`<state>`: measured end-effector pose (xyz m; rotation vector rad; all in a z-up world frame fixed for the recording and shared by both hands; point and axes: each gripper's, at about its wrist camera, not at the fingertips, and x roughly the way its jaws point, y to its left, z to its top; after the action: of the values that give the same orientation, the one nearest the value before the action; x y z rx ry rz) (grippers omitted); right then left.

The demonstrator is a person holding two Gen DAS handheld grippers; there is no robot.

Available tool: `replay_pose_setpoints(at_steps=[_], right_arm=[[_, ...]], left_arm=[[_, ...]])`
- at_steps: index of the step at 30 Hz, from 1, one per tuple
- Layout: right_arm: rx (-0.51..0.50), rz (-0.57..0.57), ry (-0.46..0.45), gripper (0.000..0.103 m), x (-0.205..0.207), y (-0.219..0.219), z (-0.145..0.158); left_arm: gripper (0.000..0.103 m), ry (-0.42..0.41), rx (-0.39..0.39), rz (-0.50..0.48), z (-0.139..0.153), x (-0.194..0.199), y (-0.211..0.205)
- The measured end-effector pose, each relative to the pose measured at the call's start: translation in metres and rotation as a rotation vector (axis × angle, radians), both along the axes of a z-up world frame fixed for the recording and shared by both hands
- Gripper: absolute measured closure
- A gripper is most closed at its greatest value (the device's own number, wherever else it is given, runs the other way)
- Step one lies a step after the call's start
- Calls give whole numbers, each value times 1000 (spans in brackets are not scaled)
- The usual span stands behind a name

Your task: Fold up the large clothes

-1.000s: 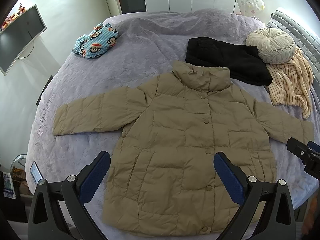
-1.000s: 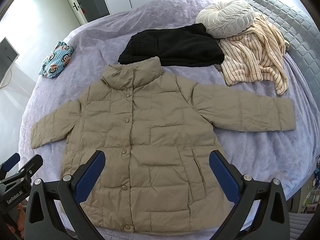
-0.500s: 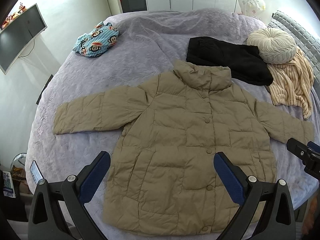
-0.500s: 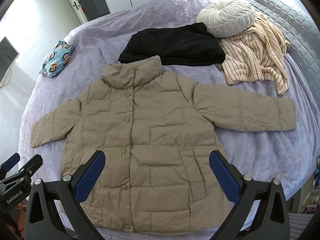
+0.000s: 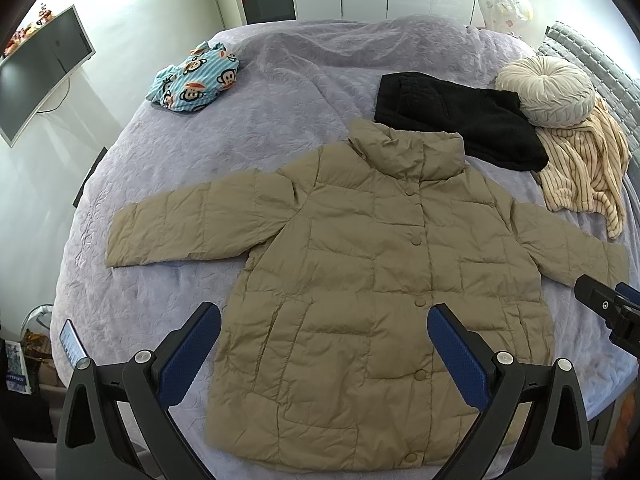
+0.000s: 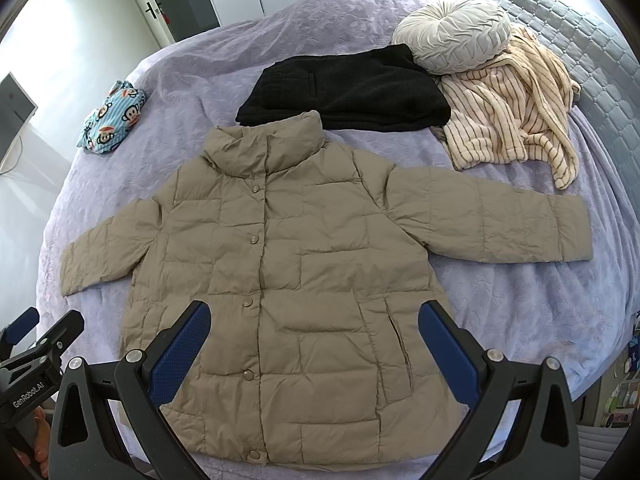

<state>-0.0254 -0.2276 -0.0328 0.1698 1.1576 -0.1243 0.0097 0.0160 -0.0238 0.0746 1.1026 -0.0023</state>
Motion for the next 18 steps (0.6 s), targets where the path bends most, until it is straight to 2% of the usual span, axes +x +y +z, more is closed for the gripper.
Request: replay_pose_setpoints(at_steps=[18], right_arm=[[1, 0, 3, 0, 1, 0, 0]], left_arm=[[0, 4, -1, 3, -1, 1, 1]])
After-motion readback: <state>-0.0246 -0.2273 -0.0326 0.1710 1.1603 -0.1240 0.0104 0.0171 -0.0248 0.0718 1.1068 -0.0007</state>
